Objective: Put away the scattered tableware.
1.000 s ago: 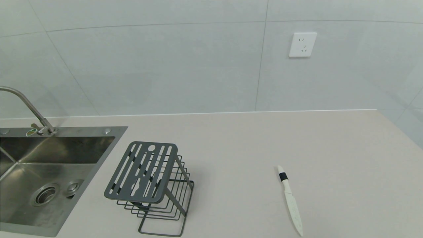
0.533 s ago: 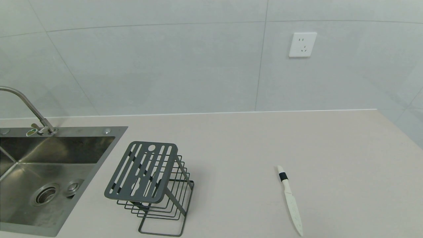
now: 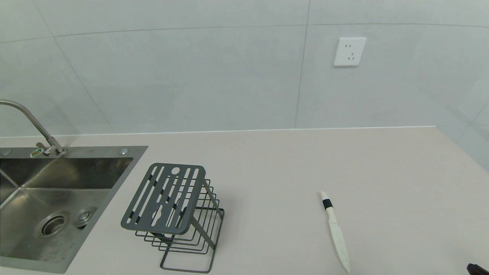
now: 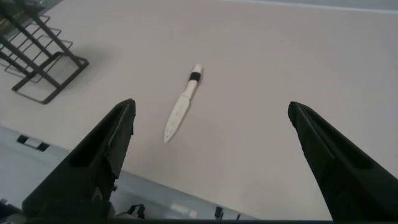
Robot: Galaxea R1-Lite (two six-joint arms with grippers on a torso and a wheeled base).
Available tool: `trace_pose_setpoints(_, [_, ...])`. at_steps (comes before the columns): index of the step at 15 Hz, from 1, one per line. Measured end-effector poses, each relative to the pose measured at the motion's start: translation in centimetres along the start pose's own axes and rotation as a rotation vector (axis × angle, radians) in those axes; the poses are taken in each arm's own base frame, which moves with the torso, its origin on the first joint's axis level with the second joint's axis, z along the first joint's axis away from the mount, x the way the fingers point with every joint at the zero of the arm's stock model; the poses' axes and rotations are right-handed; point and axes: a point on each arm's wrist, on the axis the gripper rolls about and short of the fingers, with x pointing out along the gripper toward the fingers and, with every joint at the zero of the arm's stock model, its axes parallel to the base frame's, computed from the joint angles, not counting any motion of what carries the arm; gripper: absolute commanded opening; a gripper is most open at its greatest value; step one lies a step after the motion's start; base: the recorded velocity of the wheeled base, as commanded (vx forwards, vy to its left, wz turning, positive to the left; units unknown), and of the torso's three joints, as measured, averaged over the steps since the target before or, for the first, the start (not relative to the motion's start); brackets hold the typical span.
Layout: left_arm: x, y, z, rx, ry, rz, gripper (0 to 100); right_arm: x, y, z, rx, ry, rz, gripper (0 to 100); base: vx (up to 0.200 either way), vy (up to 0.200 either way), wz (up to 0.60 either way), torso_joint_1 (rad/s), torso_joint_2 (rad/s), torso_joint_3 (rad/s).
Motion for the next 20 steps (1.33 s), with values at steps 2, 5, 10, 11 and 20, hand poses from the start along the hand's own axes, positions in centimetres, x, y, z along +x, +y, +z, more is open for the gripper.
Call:
trace_pose_setpoints(2, [0.0,0.0,0.0,-0.001,0.000,0.000,100,2.2,-0.5,0.7,-0.019,0.056,0.028,100,0.000,0.000,0.00,0.000,0.00,0.000])
trace_pose_setpoints(5, [0.0,0.0,0.0,-0.003,0.000,0.000,100,5.4,-0.9,1.3,-0.060,0.145,0.085,100,0.000,0.000,0.00,0.000,0.00,0.000])
trace_pose_setpoints(10, [0.0,0.0,0.0,-0.006,0.000,0.000,100,10.7,-0.6,3.8,-0.088,0.170,0.170,100,0.000,0.000,0.00,0.000,0.00,0.000])
trace_pose_setpoints(11, [0.0,0.0,0.0,-0.006,0.000,0.000,100,11.7,-0.4,4.1,-0.095,0.164,0.181,100,0.000,0.000,0.00,0.000,0.00,0.000])
trace_pose_setpoints(20, [0.0,0.0,0.0,-0.006,0.000,0.000,100,17.2,2.4,3.0,0.001,0.345,0.069,100,0.000,0.000,0.00,0.000,0.00,0.000])
